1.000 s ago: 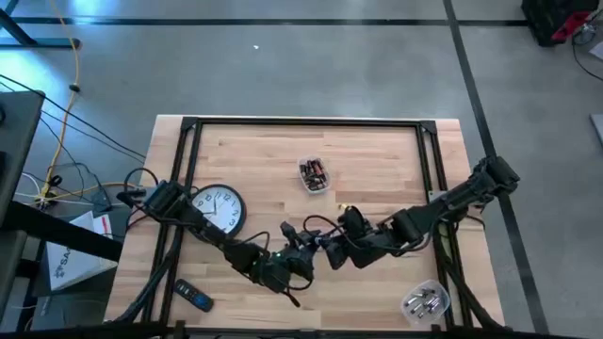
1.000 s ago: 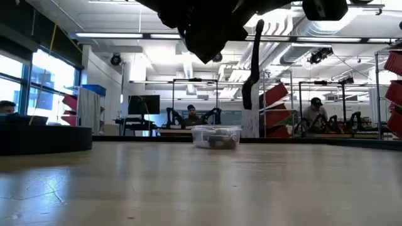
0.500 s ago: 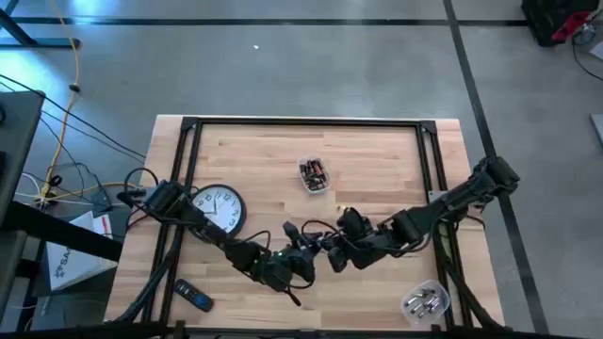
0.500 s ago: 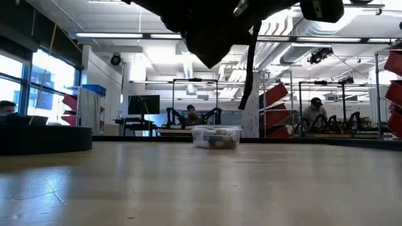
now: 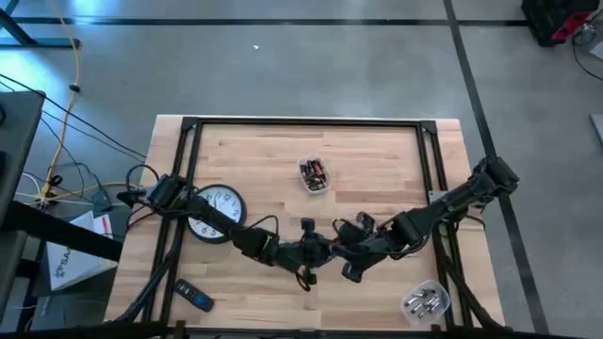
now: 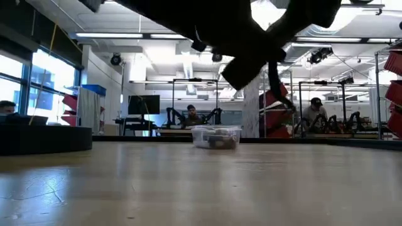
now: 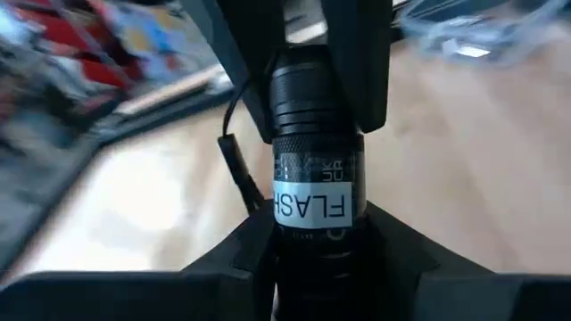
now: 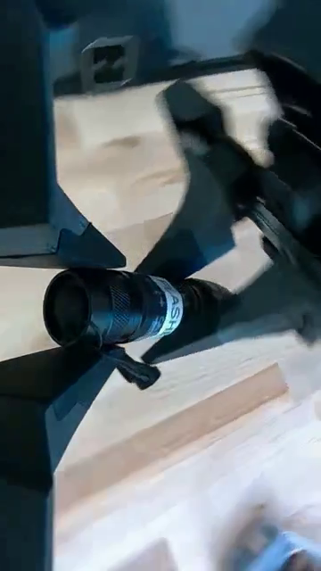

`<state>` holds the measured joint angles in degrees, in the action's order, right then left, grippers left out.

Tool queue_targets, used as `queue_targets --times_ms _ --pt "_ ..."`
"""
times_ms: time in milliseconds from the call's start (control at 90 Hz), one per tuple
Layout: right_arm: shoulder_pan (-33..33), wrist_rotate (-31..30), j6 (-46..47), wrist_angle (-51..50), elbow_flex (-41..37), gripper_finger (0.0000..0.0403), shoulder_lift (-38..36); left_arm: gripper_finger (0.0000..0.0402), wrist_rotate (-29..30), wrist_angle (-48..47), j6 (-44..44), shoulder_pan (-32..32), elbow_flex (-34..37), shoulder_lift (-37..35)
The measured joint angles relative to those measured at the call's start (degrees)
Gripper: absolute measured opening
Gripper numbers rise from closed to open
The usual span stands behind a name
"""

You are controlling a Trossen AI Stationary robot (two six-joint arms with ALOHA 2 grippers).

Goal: Insert battery
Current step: Open the lid of the black flashlight

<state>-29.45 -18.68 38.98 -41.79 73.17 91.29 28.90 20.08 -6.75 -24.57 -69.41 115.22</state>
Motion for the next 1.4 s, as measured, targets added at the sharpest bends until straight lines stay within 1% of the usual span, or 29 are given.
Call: queue_targets --times_ms 167,256,322,422,489,544,589,656,778,889,978,1144,1256,1333,1400 --pt "0.0 2.1 -15.6 -0.2 0.0 0.0081 0.2 0.0098 -14.1 -0.8 7.5 2.8 0.0 0.0" --pt "-0.3 4.5 -26.5 0.6 0.0 0.0081 0.6 0.0098 -20.7 -0.9 11.6 3.8 0.0 0.0" --pt "-0.8 4.8 -35.4 1.5 0.0 0.0081 1.4 0.0098 -25.7 -1.2 13.9 4.4 0.0 0.1" --pt "-1.8 4.6 -47.8 3.2 0.0 0.0081 2.9 0.0098 -29.1 -1.6 15.5 4.7 0.1 0.2" --pt "-2.3 4.5 -54.4 5.1 0.1 0.0081 3.9 0.0098 -30.8 -1.8 15.6 4.6 0.1 0.2" --pt "-2.8 4.3 -58.4 6.3 0.1 0.0081 4.5 0.0098 -31.6 -2.1 15.6 4.5 0.2 0.3" --pt "-3.1 4.2 -59.2 7.2 0.1 0.0081 5.1 0.0098 -31.8 -2.4 15.5 4.5 0.2 0.3" --pt "-3.4 3.7 -56.2 7.9 0.1 0.0085 5.5 0.0098 -31.7 -2.9 15.3 4.4 0.2 0.3" --pt "-3.7 2.4 -47.6 7.7 0.1 0.0102 5.5 0.0098 -30.8 -3.4 14.2 4.4 0.2 0.3" --pt "-3.6 4.4 -40.3 7.7 0.1 0.0116 5.5 0.0098 -29.9 -4.3 14.0 4.4 0.2 0.3" --pt "-3.6 7.1 -35.4 7.7 0.1 0.0123 5.5 0.0099 -28.2 -5.3 14.0 4.3 0.4 0.4" --pt "-3.5 6.7 -25.3 6.3 0.1 0.0133 5.4 0.0098 -23.1 -6.1 13.3 4.3 0.4 0.4" --pt "-3.2 4.0 -12.6 3.4 0.2 0.0140 5.3 0.0097 -18.1 -6.2 11.9 3.9 0.4 0.4" --pt "-2.6 1.9 -0.9 -1.0 0.1 0.0145 4.9 0.0097 -13.8 -6.5 10.6 3.4 0.3 0.3" --pt "-1.9 0.7 9.4 -1.4 0.0 0.0147 4.2 0.0097 -9.9 -7.1 9.5 2.9 0.2 0.3"
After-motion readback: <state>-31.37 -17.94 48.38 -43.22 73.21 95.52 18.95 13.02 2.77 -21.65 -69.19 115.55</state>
